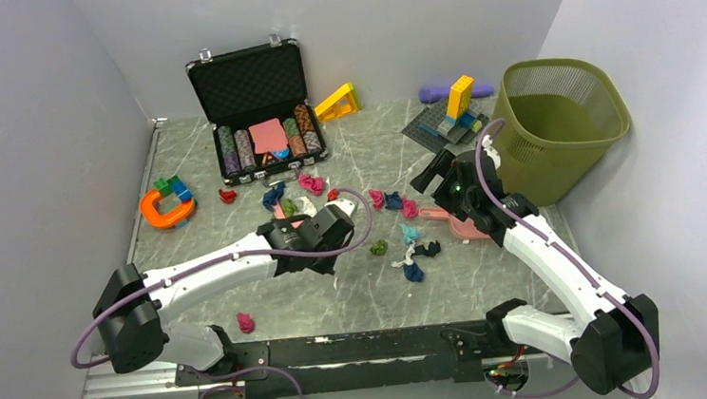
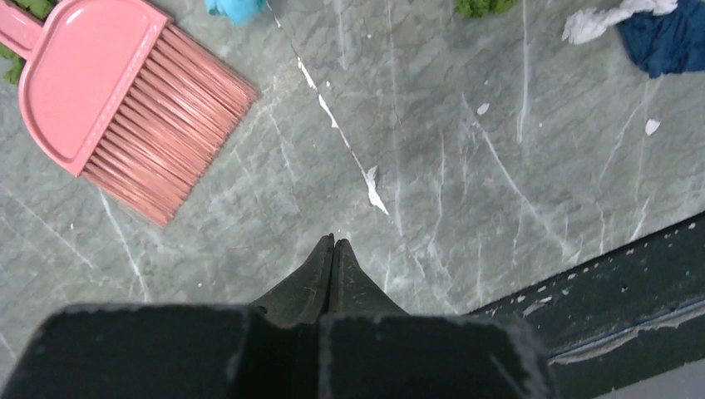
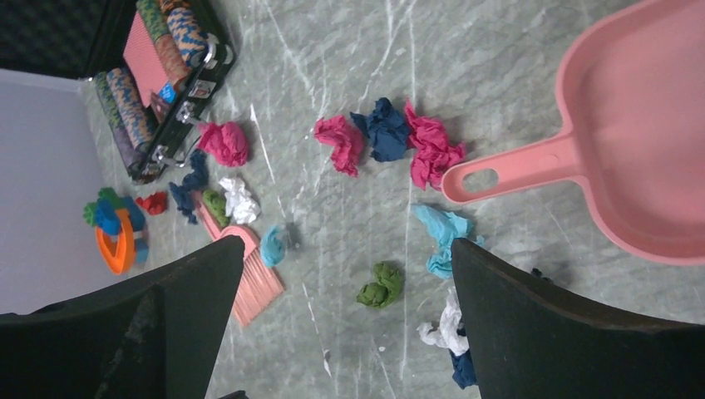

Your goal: Sweep away the paper scraps from the table

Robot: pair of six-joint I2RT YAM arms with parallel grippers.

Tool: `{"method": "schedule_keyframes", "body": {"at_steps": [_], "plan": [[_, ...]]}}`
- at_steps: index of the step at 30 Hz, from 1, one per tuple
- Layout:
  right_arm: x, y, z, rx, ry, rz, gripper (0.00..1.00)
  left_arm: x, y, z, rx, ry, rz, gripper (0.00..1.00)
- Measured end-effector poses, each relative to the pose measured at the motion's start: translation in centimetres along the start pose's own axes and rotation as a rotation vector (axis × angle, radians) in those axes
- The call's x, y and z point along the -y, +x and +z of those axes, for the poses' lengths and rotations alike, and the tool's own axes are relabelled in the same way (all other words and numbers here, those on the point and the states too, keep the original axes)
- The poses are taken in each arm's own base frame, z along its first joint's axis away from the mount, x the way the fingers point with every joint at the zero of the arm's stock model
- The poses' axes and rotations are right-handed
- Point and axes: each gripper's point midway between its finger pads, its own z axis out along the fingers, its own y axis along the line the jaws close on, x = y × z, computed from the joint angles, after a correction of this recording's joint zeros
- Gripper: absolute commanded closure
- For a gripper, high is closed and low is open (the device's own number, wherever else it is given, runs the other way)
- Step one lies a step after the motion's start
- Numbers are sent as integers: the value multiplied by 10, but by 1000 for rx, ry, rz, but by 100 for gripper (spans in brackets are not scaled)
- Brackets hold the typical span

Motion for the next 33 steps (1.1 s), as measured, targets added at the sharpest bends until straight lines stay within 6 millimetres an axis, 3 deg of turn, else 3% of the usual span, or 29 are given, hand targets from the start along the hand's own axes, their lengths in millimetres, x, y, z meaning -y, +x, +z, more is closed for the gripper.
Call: {"method": "schedule_keyframes", "body": {"at_steps": [4, 8, 12, 15, 18, 23, 28, 33], "plan": [[-7, 3, 3, -21, -36, -28, 0, -4, 6, -7, -38, -7, 30, 96], [-8, 10, 8, -57, -49, -52, 0, -15, 14, -3, -48, -24, 25, 61], [-15, 12, 7, -70, -85, -68, 0, -50, 26, 8, -65, -67, -74, 41], [-17, 12, 7, -73, -99, -80, 0, -82, 24, 15, -39, -102, -212, 30], [-18, 11, 6, -71, -101, -95, 0, -116, 11, 18, 25, -153, -356, 26], [-27, 3, 2, -52, -124, -111, 0, -158, -9, 27, 122, -196, -499, 30], [-30, 0, -3, -38, -140, -117, 0, -205, -11, 54, 125, -181, -682, 32], [-32, -3, -7, -25, -152, -119, 0, -213, -2, 84, 82, -106, -789, 35]]}}
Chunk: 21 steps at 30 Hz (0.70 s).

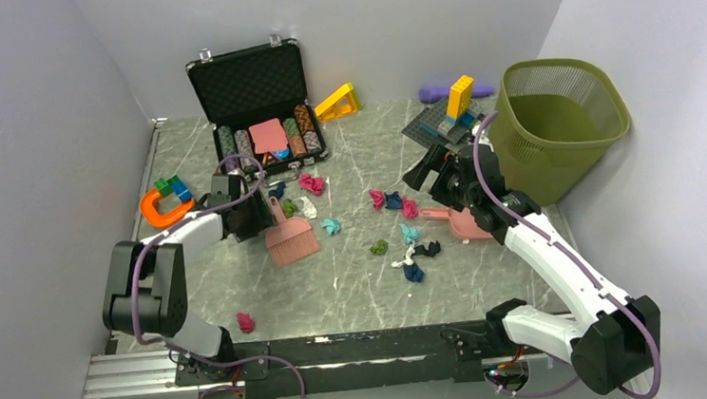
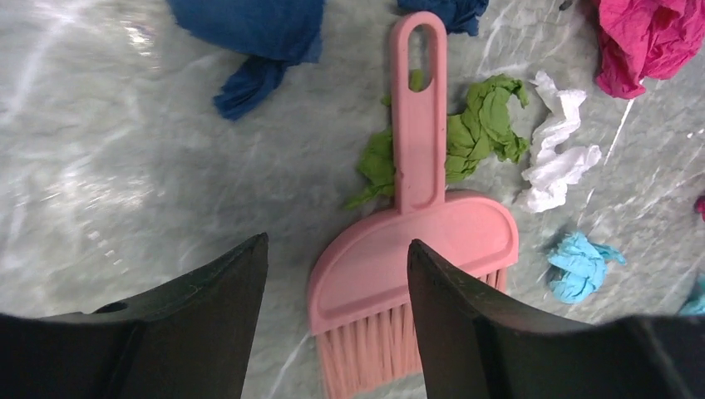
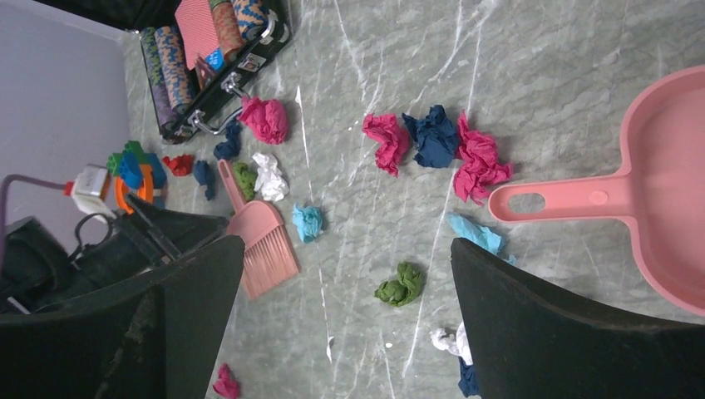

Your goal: Sweep away the paper scraps from the table

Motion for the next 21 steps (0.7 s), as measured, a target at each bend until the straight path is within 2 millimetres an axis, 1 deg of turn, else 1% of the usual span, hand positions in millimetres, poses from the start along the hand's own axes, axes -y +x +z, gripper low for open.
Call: {"method": "schedule_keyframes", "body": {"at_steps": [2, 3, 5, 9, 12, 14, 17, 21], "plan": [[0, -1, -1, 4, 1, -2, 0, 4, 5, 9, -31, 36, -15, 35], [0, -1, -1, 8, 3, -3, 0, 11, 4, 12, -32, 70, -26, 35], [1, -3, -1, 15, 7, -5, 0, 22, 2, 14, -22, 136, -41, 33], [1, -5, -3, 26, 5, -6, 0, 39, 16, 13, -5, 243, -62, 32], [1, -6, -4, 30, 6, -8, 0, 58, 36, 7, -17, 308, -45, 32], [1, -6, -3, 30, 6, -8, 0, 76, 57, 2, -50, 350, -18, 32], [1, -6, -3, 30, 6, -8, 0, 98, 85, -8, -100, 385, 30, 32], [1, -6, -3, 30, 6, -8, 0, 115, 118, -21, -166, 400, 85, 31]]}}
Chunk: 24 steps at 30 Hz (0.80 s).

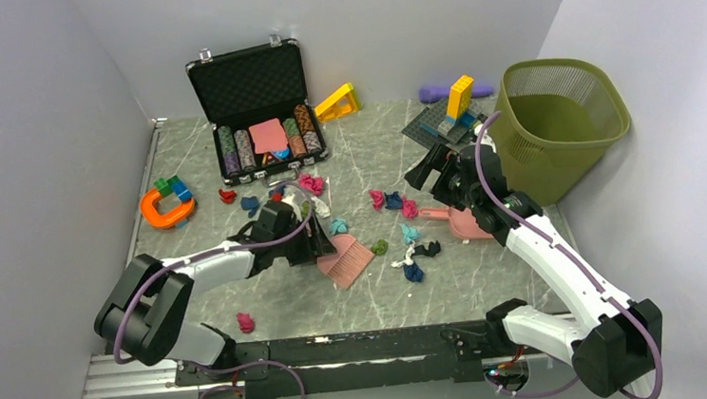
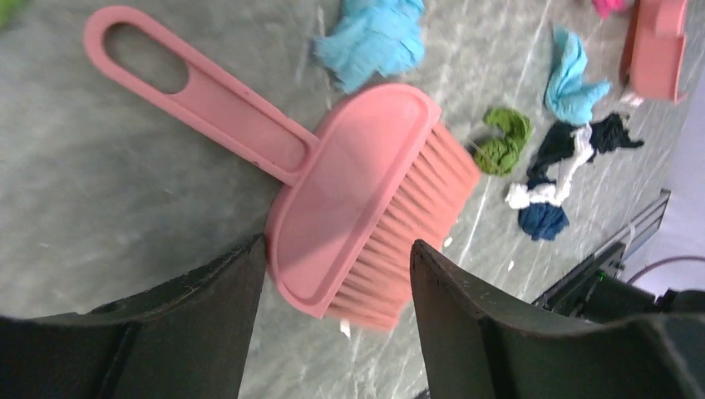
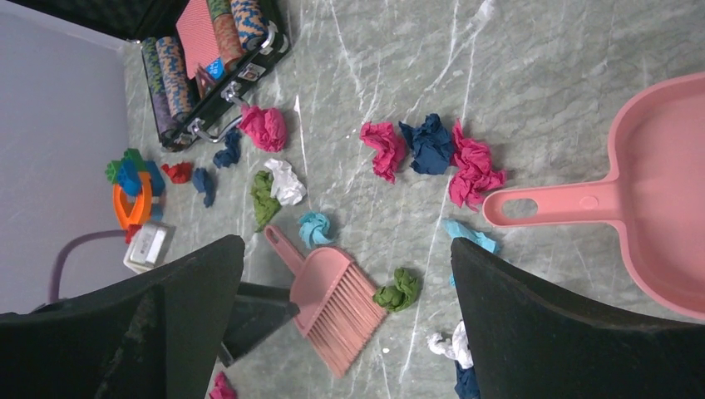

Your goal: Sweep away the paper scraps from the table

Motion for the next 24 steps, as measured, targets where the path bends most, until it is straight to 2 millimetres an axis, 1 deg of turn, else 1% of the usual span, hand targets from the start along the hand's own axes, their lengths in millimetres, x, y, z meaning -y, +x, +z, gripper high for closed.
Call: {"method": "schedule_keyframes", "body": {"at_steps": [5, 8, 15, 19, 22, 23, 24], "plan": [[0, 0, -1, 3, -3, 1, 0, 18, 26, 1, -63, 30, 28, 32], [-1, -1, -4, 7, -8, 1, 0, 30, 39, 6, -102, 65, 51, 32], [0, -1, -5, 9, -9, 1, 0, 70, 55, 27, -168, 155, 100, 31], [-2, -4, -9, 23, -13, 1, 0, 98, 67, 37, -209, 199, 148, 30], [-2, -7, -12, 41, -12, 2, 0, 112, 78, 33, -240, 236, 189, 26], [-1, -8, -13, 44, -11, 2, 0, 114, 82, 31, -252, 245, 208, 21], [-1, -8, -14, 47, -9, 2, 0, 114, 86, 28, -268, 244, 226, 14]]}}
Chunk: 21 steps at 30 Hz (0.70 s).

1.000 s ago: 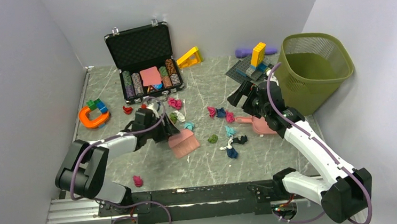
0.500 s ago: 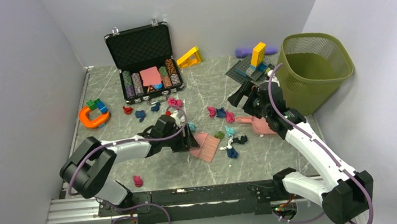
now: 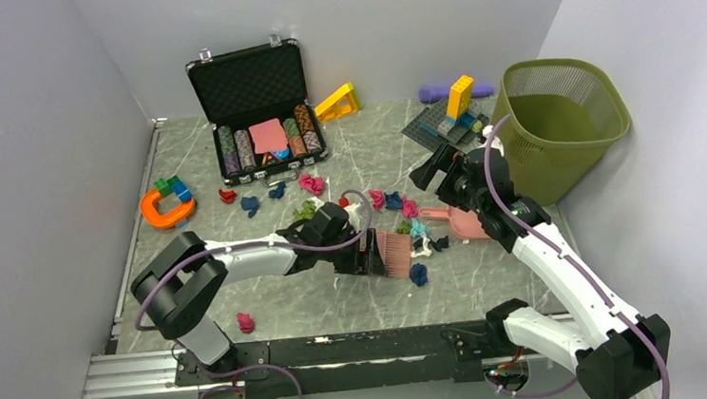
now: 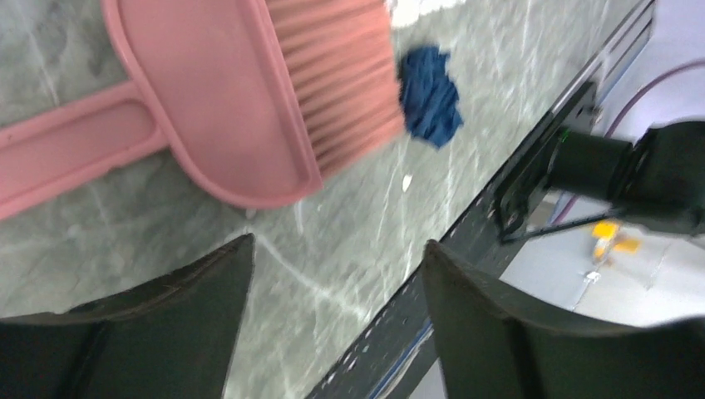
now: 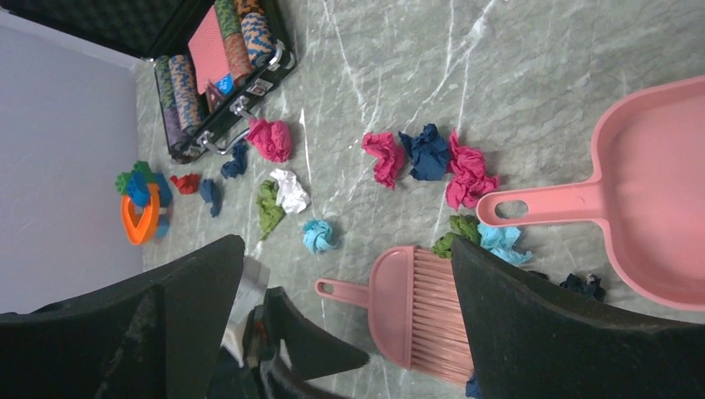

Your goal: Sweep away the paper scraps from the table

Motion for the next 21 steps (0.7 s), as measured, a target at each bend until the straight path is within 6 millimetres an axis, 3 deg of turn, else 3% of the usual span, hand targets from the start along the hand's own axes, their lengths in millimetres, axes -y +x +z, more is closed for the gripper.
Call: {"method": "schedule_keyframes", "body": {"at_steps": [1, 2, 6, 10, 14, 18, 21], "plan": [[0, 0, 0, 2, 2, 0, 0, 1, 4, -3, -19, -5, 20, 3], [1, -1, -1, 5, 6, 0, 0, 1, 7, -9, -40, -16, 41, 1], [5, 0, -1, 4, 24, -4, 0, 11, 4, -42, -72, -60, 160, 1], [9, 2, -1, -5, 38, -14, 0, 27, -26, -80, -6, -134, 331, 5], [10, 3, -1, -10, 42, -20, 0, 24, -63, -109, 48, -235, 485, 1], [11, 2, -2, -12, 45, -27, 0, 5, -100, -110, 34, -308, 528, 4], [9, -1, -4, -8, 46, -39, 0, -22, -113, -100, -31, -361, 560, 10]]}}
